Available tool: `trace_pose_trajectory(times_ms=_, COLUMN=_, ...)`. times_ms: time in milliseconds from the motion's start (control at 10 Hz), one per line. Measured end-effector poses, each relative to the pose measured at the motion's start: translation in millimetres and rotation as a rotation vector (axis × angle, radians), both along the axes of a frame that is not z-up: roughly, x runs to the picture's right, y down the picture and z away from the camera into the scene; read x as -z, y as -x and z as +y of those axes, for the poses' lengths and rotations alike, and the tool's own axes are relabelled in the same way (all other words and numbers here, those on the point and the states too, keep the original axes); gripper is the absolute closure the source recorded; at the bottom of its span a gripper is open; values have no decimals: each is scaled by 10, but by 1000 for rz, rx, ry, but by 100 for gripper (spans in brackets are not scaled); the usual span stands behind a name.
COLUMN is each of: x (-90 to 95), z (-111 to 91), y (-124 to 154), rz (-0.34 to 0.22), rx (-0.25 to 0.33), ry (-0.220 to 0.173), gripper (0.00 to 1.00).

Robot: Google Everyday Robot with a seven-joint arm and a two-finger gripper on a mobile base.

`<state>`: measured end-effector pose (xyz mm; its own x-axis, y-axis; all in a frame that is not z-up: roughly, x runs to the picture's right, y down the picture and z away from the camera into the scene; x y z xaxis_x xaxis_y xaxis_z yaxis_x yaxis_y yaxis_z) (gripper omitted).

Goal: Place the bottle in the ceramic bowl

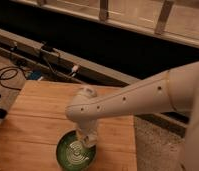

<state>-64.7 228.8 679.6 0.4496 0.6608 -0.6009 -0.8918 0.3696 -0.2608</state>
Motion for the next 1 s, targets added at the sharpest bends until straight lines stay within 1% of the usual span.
trace_pose_trajectory(times_ms=200, x=-99, z=199, y=263, rz=-26, rx=64, ry=56, gripper=100)
trace_pose_trajectory(times_ms=300, x=-127, z=245, y=301, rz=-33, rx=84, ry=82, gripper=100)
trace_pose_trajectory(times_ms=400, x=-148, z=285, y=295, rz=-34, rx=93, ry=99, gripper=100)
trace_pose_trajectory(times_ms=500, x=-153, z=319, y=282, rz=-34, rx=93, ry=111, gripper=100)
trace_pose_trajectory(times_ms=700, x=-159, z=333, y=246, rz=-29, rx=90, ry=117, gripper=98)
trace_pose_trajectory(times_ms=800, x=-157, z=336, y=258, rz=-31, rx=92, ry=117, gripper=93)
trace_pose_trajectory(times_ms=900, x=-159, z=336, y=252, rz=-30, rx=91, ry=117, gripper=83)
trace_pose_trajectory(times_ms=1000, x=-159, z=335, y=244, rz=-29, rx=90, ry=117, gripper=71)
